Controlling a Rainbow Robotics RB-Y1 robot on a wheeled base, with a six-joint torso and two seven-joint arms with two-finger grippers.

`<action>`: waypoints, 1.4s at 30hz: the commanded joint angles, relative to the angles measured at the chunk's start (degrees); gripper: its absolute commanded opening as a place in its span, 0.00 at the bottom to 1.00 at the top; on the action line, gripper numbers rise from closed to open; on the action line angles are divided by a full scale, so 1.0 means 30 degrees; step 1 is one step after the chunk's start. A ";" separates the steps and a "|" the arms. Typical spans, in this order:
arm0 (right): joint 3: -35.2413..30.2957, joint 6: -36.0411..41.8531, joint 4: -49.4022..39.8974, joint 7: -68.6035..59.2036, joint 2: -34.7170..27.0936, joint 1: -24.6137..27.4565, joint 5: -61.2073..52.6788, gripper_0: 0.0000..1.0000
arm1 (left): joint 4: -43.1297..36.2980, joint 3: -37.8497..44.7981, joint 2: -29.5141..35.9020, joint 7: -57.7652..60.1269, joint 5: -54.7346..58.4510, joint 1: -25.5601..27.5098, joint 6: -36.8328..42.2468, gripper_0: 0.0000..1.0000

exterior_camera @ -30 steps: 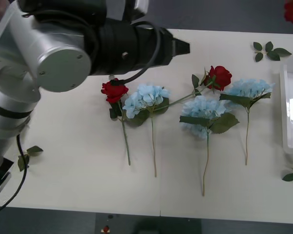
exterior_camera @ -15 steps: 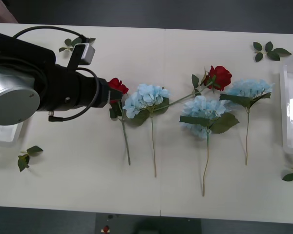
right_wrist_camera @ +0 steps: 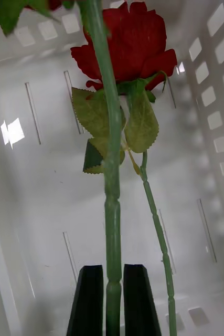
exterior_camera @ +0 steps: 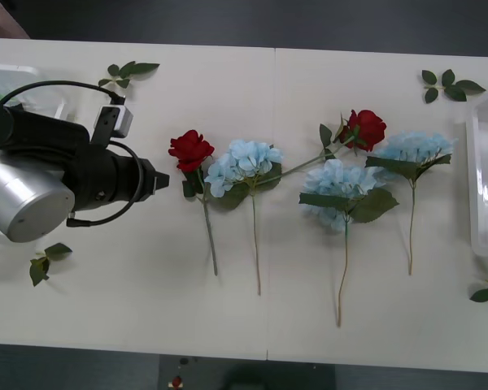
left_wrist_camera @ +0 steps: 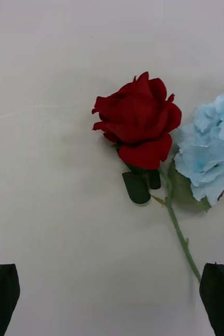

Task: Put the red flowers into the right box and the blue flowers into the left box

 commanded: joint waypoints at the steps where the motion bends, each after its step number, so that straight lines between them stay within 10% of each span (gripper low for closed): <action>1: -0.0205 -0.0051 -0.0304 -0.0538 -0.0412 -0.0572 -0.0041 0.96 | 0.1250 -0.0928 -0.0716 -0.0372 -0.0558 -0.0620 -0.0985 1.00; 21: -0.0322 0.8416 -0.5256 -0.0304 0.1434 -0.3648 -0.2297 1.00 | 0.8223 -0.3536 -0.4437 -0.0167 -0.3781 -0.4077 -0.2918 1.00; 42: 0.4043 0.8885 -0.6984 0.0546 0.5125 -0.3355 -0.0246 1.00 | 1.1797 -0.5674 -0.5696 0.0009 -0.4630 -0.5981 -0.4266 1.00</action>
